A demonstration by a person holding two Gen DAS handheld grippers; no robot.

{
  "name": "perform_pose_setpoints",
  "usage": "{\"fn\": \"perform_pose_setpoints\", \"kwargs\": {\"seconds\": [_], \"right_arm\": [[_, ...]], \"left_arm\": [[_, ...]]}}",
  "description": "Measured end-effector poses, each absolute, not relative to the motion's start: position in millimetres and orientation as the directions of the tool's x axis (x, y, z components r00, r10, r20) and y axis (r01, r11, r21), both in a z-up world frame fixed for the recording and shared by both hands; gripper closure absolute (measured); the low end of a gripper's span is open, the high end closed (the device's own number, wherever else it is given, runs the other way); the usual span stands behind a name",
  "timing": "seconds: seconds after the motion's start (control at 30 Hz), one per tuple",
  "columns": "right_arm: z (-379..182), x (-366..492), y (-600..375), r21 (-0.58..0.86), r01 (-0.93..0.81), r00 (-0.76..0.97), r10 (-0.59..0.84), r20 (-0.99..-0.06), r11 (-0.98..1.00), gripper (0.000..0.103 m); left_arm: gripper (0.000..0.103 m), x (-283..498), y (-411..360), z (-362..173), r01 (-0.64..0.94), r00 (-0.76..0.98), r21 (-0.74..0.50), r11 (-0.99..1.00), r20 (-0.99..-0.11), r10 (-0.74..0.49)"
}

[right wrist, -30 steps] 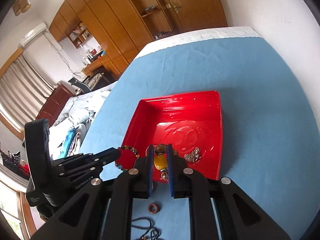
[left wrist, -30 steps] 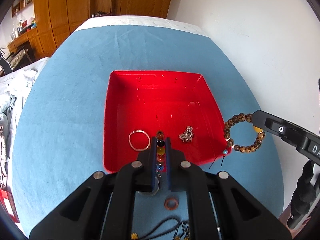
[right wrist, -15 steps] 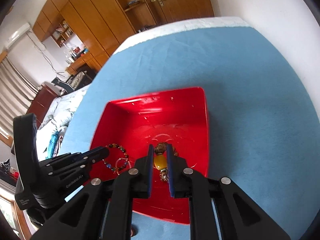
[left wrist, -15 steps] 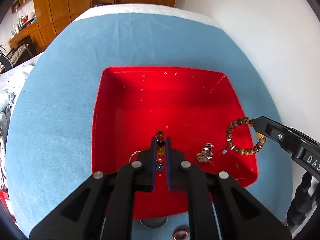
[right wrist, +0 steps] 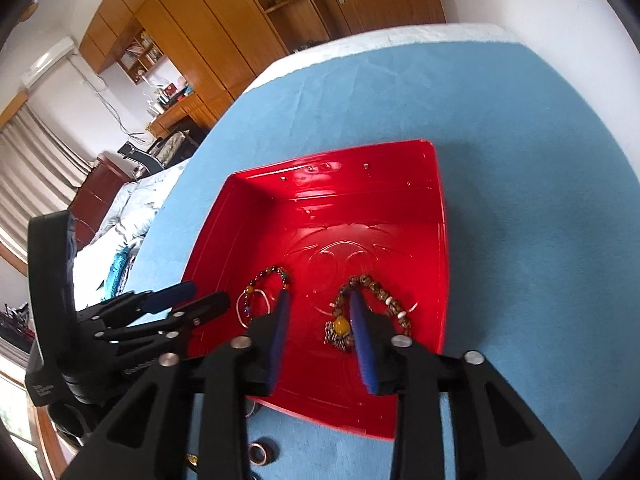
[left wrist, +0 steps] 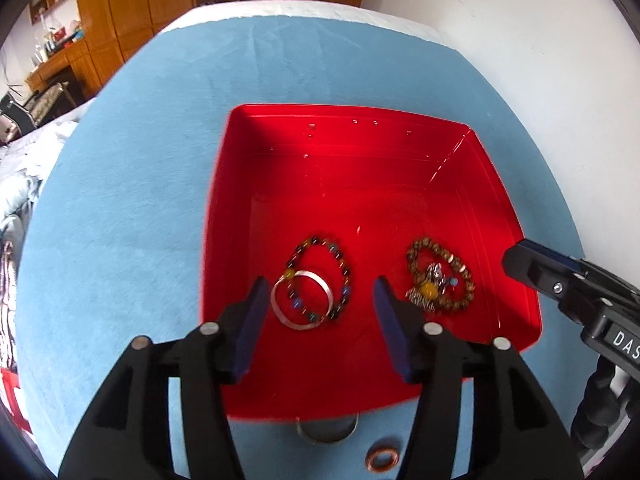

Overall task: Organize jewelry
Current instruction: 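Lower both bracelets into the red tin and open both grippers, then grasp the black cord necklace by its gold pendant with left gripper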

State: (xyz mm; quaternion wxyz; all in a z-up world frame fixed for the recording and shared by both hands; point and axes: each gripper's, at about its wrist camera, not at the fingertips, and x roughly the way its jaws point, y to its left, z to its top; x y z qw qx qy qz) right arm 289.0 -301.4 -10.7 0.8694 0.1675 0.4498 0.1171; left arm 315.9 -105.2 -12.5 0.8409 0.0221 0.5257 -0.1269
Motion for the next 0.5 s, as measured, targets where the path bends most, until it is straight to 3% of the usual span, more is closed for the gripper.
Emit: {"fn": "perform_pose_setpoints", "kwargs": {"seconds": [0.1, 0.2, 0.27, 0.33, 0.5], "right_arm": [[-1, 274, -295, 0.363, -0.071, 0.589, 0.332, -0.737, 0.929, 0.047], [3, 253, -291, 0.321, -0.081, 0.597, 0.304, -0.743, 0.944, 0.029], [3, 240, -289, 0.312, -0.088, 0.598, 0.3, -0.744, 0.946, 0.024], [2, 228, -289, 0.304, -0.081, 0.587, 0.292, -0.755, 0.949, 0.014], [0, 198, -284, 0.259, -0.077, 0.583, 0.254, -0.772, 0.963, 0.004]], "left_arm": [[0.026, 295, -94, -5, 0.23, 0.437, -0.089, 0.969, -0.88, -0.185], [0.019, 274, -80, 2, 0.217, 0.466, -0.069, 0.974, -0.869, -0.166], [0.012, 262, -72, 6, 0.208, 0.481, -0.067, 0.976, -0.862, -0.162], [0.012, 252, -64, 8, 0.196, 0.49, -0.063, 0.978, -0.858, -0.154], [0.011, 221, -50, 4, 0.194, 0.49, -0.04, 0.98, -0.862, -0.132]]}}
